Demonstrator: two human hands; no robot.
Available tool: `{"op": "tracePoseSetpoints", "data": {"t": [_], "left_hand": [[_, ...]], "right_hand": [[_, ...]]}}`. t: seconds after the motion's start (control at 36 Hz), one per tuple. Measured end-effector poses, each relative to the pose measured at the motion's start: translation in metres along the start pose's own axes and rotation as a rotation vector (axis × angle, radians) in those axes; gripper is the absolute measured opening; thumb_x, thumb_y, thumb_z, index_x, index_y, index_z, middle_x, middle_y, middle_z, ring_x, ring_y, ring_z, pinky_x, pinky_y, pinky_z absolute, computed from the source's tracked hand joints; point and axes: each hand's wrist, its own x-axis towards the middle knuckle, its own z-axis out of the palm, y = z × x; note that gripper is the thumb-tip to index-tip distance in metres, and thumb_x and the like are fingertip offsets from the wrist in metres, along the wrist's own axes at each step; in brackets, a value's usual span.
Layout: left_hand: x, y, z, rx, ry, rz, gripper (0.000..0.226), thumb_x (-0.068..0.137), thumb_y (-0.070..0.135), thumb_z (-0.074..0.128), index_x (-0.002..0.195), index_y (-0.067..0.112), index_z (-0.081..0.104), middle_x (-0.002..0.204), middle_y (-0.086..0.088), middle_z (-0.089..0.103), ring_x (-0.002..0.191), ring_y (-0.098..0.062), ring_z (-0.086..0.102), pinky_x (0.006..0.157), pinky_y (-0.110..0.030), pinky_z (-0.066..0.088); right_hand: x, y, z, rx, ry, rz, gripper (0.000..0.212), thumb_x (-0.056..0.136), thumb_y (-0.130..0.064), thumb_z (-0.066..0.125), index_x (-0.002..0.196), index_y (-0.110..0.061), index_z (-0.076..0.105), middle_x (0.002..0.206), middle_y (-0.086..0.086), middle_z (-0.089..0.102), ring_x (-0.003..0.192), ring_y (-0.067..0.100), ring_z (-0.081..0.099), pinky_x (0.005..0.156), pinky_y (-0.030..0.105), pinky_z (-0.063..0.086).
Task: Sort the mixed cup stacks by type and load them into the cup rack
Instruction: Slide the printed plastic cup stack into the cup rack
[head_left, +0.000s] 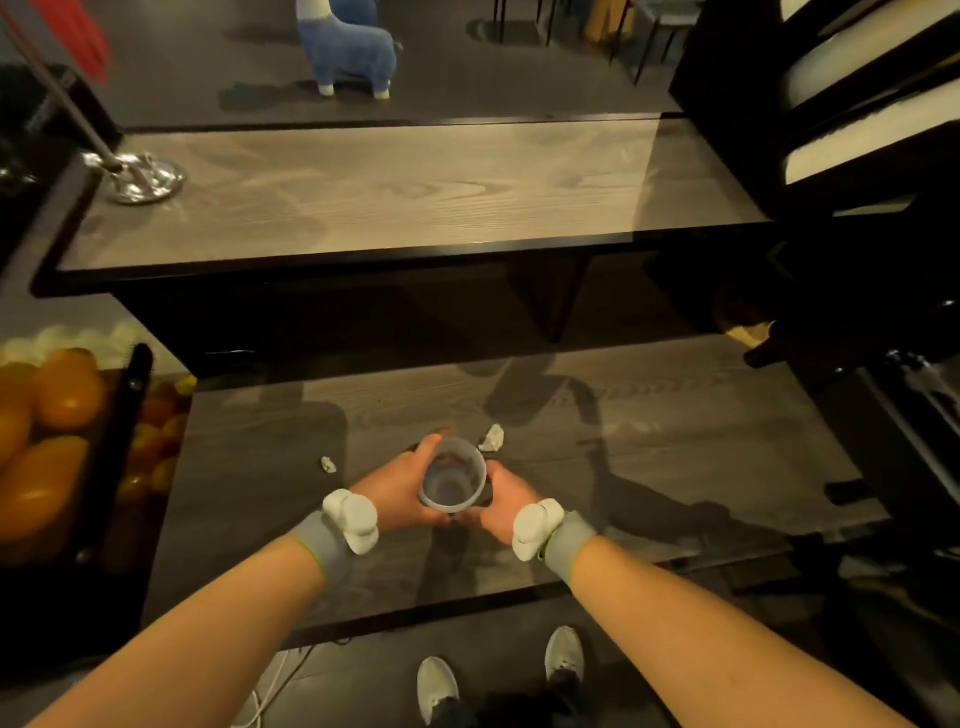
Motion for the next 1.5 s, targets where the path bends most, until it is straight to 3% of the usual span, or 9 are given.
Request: {"op": "tracePoseSetpoints", "data": {"t": [0.11, 0.28, 0.5, 0.72, 0.94, 1.06, 1.14, 1.28, 1.5], "left_hand": [[0.001, 0.009, -0.006, -0.071, 0.026, 0.067, 0.114, 0.067, 0.057, 0.083, 0.153, 0.023, 0.016, 0.143, 0.014, 0.045, 0.133, -0.006, 0.046, 0.107, -0.024, 0.041], [0.001, 0.043, -0.042, -0.141, 0.094, 0.139, 0.095, 0.069, 0.034, 0.088, 0.136, 0.038, 0.021, 0.123, 0.027, 0.048, 0.108, 0.014, 0.052, 0.090, -0.002, 0.040], [0.006, 0.145, -0.124, -0.334, 0.244, 0.351, 0.079, 0.067, 0.037, 0.088, 0.126, 0.047, 0.037, 0.122, 0.015, 0.060, 0.113, 0.002, 0.059, 0.093, -0.020, 0.050], [0.004, 0.267, -0.201, -0.660, 0.278, 0.561, 0.081, 0.057, 0.048, 0.082, 0.127, 0.030, 0.048, 0.124, 0.001, 0.063, 0.111, -0.011, 0.064, 0.085, -0.027, 0.054], [-0.015, 0.360, -0.239, -0.848, 0.228, 0.691, 0.078, 0.073, 0.041, 0.081, 0.136, 0.020, 0.041, 0.118, -0.004, 0.067, 0.104, -0.020, 0.071, 0.088, -0.040, 0.056], [-0.018, 0.393, -0.247, -0.844, 0.246, 0.751, 0.097, 0.062, 0.060, 0.077, 0.143, 0.025, 0.036, 0.117, 0.001, 0.068, 0.107, -0.017, 0.070, 0.097, -0.044, 0.053], [-0.020, 0.416, -0.251, -0.904, 0.295, 0.765, 0.074, 0.070, 0.069, 0.069, 0.128, 0.025, 0.053, 0.114, -0.001, 0.070, 0.107, -0.018, 0.069, 0.100, -0.046, 0.052], [-0.018, 0.445, -0.260, -0.918, 0.252, 0.801, 0.031, 0.095, 0.045, 0.051, 0.114, 0.024, 0.061, 0.102, 0.002, 0.074, 0.108, -0.021, 0.068, 0.101, -0.042, 0.051], [0.031, 0.489, -0.278, -0.869, 0.008, 0.814, 0.065, 0.079, 0.039, 0.068, 0.136, 0.011, 0.051, 0.124, -0.008, 0.067, 0.126, -0.029, 0.058, 0.089, -0.034, 0.057]], "right_hand": [[-0.003, 0.001, -0.007, 0.082, 0.067, -0.019, 0.061, 0.083, -0.010, 0.075, 0.139, -0.015, 0.050, 0.122, -0.007, 0.060, 0.117, 0.013, 0.060, 0.085, 0.009, 0.043], [-0.017, -0.013, -0.048, 0.121, 0.128, -0.060, 0.061, 0.081, -0.024, 0.079, 0.135, -0.024, 0.052, 0.125, -0.006, 0.063, 0.109, 0.006, 0.060, 0.078, 0.008, 0.045], [-0.053, -0.068, -0.135, 0.225, 0.328, -0.205, 0.060, 0.075, -0.032, 0.084, 0.123, -0.044, 0.050, 0.116, -0.013, 0.066, 0.105, -0.001, 0.064, 0.094, 0.026, 0.052], [-0.111, -0.130, -0.217, 0.382, 0.338, -0.341, 0.049, 0.085, -0.020, 0.077, 0.125, -0.034, 0.052, 0.107, -0.019, 0.071, 0.103, -0.006, 0.065, 0.080, 0.010, 0.051], [-0.162, -0.165, -0.259, 0.672, 0.475, -0.453, 0.062, 0.073, -0.014, 0.081, 0.126, -0.015, 0.049, 0.115, 0.004, 0.072, 0.107, 0.021, 0.069, 0.095, 0.042, 0.055], [-0.191, -0.173, -0.289, 0.604, 0.546, -0.449, 0.062, 0.072, -0.016, 0.082, 0.124, -0.017, 0.049, 0.117, 0.004, 0.070, 0.103, 0.016, 0.070, 0.087, 0.033, 0.058], [-0.215, -0.178, -0.318, 0.551, 0.598, -0.444, 0.062, 0.068, -0.019, 0.084, 0.121, -0.020, 0.052, 0.116, 0.002, 0.070, 0.103, 0.016, 0.070, 0.090, 0.037, 0.057], [-0.252, -0.188, -0.373, 0.309, 0.708, -0.457, 0.096, 0.044, -0.054, 0.090, 0.125, -0.016, 0.056, 0.117, 0.004, 0.071, 0.106, 0.022, 0.070, 0.092, 0.046, 0.056], [-0.303, -0.183, -0.479, 0.191, 0.795, -0.473, 0.076, 0.054, -0.036, 0.084, 0.121, -0.015, 0.055, 0.114, 0.012, 0.069, 0.099, 0.032, 0.071, 0.088, 0.049, 0.057]]}}
